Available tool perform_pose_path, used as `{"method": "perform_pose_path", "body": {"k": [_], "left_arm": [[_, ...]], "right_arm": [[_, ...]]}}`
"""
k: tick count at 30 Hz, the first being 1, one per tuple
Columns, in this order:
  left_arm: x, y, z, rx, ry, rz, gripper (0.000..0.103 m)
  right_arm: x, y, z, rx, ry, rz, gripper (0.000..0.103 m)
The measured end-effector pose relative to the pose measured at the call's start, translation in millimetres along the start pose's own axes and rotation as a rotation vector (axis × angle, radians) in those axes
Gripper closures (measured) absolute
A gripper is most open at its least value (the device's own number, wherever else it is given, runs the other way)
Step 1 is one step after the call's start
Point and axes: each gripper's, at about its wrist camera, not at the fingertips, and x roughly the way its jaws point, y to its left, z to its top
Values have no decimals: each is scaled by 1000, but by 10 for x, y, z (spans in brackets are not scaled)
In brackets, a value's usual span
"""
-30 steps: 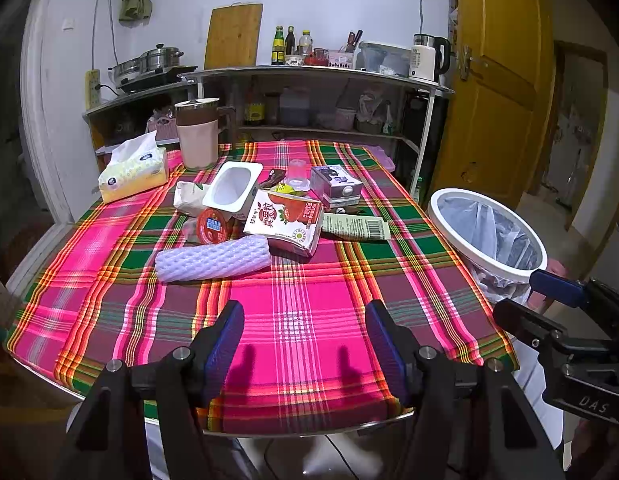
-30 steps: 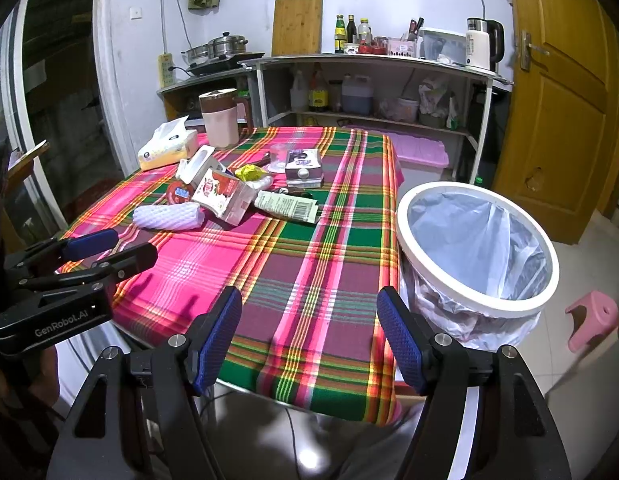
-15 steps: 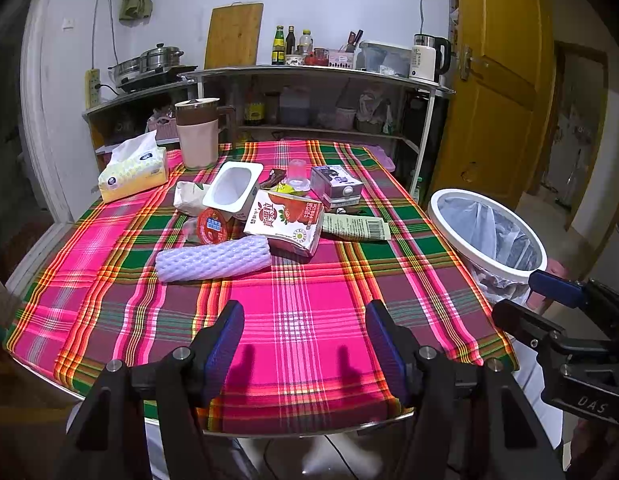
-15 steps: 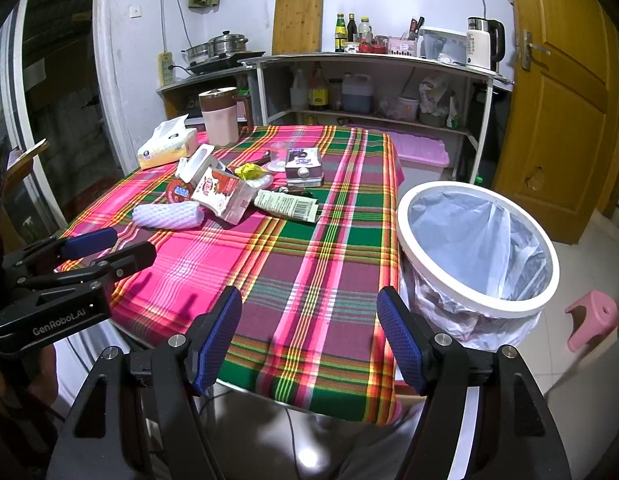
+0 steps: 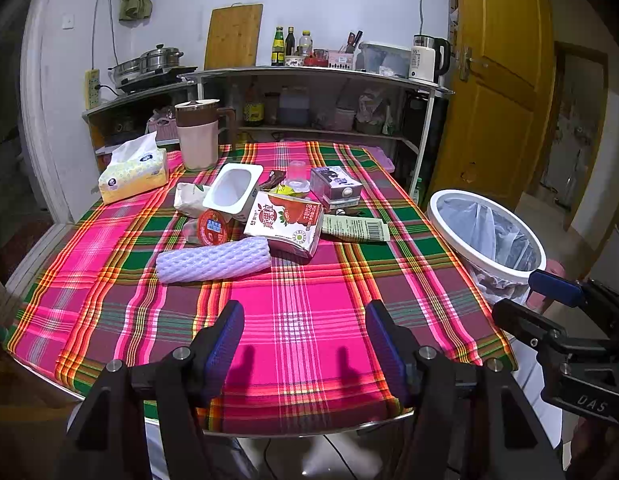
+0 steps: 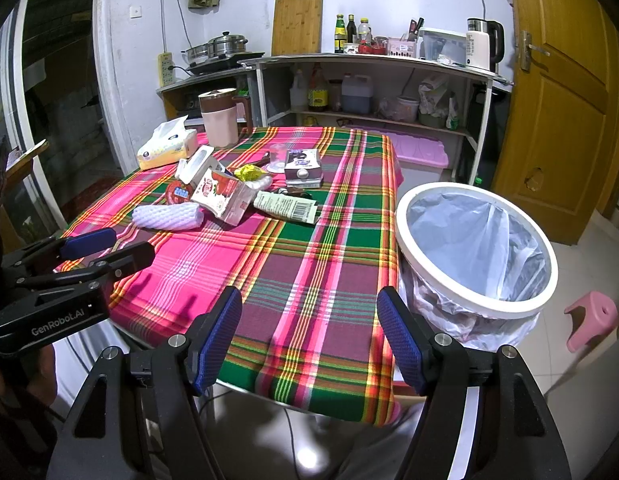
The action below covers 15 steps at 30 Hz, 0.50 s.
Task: Collect trash
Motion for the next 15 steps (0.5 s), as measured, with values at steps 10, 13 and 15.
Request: {"method": "perform_pose_path", "body": {"k": [10, 13, 15], "left_arm": [[-2, 3, 0, -1, 0, -1, 40], [-15, 5, -4, -1, 0, -1, 40], [1, 3, 0, -1, 1, 0, 40]], "right_arm": [[-3, 3, 1, 0, 0, -1, 33], [-1, 5, 4, 0, 1, 0, 33], [2, 5, 3, -1, 1, 0, 33]]}}
